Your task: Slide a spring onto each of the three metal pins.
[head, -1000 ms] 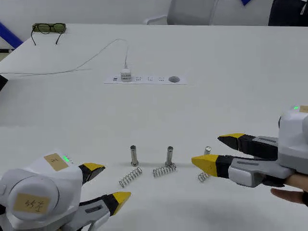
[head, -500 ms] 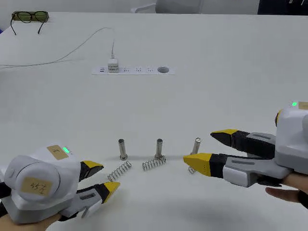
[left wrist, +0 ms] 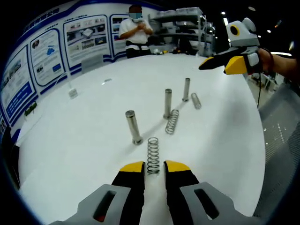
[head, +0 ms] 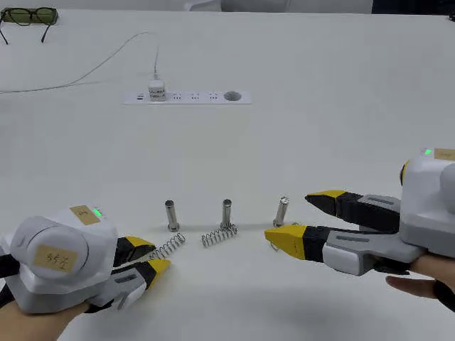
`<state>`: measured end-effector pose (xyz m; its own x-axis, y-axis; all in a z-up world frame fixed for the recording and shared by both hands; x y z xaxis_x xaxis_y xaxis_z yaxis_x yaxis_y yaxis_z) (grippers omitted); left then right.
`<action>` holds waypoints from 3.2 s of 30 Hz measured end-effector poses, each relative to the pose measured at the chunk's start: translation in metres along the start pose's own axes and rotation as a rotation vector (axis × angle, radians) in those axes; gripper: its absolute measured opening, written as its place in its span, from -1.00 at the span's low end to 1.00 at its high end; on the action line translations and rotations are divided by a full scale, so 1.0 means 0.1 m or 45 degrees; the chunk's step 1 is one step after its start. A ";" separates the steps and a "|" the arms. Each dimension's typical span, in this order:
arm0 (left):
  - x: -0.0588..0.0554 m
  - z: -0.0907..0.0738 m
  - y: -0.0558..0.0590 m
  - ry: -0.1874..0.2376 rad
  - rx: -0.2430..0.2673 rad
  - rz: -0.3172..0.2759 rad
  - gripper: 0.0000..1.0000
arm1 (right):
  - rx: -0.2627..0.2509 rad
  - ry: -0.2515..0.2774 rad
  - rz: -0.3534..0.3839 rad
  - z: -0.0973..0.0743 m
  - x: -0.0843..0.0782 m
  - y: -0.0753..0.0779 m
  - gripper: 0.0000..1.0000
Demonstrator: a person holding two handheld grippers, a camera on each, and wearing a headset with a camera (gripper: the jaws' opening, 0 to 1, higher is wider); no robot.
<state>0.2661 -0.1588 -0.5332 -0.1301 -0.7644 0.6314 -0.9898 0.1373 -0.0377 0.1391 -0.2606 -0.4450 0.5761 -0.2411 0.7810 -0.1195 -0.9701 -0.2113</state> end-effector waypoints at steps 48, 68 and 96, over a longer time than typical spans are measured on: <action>0.65 -0.89 0.38 0.509 -0.096 -0.252 -0.80 | 0.456 0.235 0.401 0.14 0.55 -0.75 -0.24; 0.85 -1.08 0.57 0.665 -0.178 -0.223 -0.79 | 0.607 0.244 0.579 0.22 0.60 -0.92 -0.63; 0.73 -0.99 0.51 0.518 -0.069 -0.115 -0.61 | 0.582 0.243 0.462 0.26 0.63 -0.95 -0.77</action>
<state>0.2121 -0.1455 -0.4125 0.0012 -0.4653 0.8851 -0.9903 0.1226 0.0658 0.2081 -0.1825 -0.3910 0.4035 -0.5955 0.6947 0.1026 -0.7250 -0.6811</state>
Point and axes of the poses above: the centre of the closed fingertips' face, and the gripper's own axes: z roughly forward along the fingers, y roughly to its right, x roughly out of its top, the point moved 1 cm from there along -z, roughly backward along the fingers, and after that the axes turned 11 degrees about -y, right-handed, at the moved point
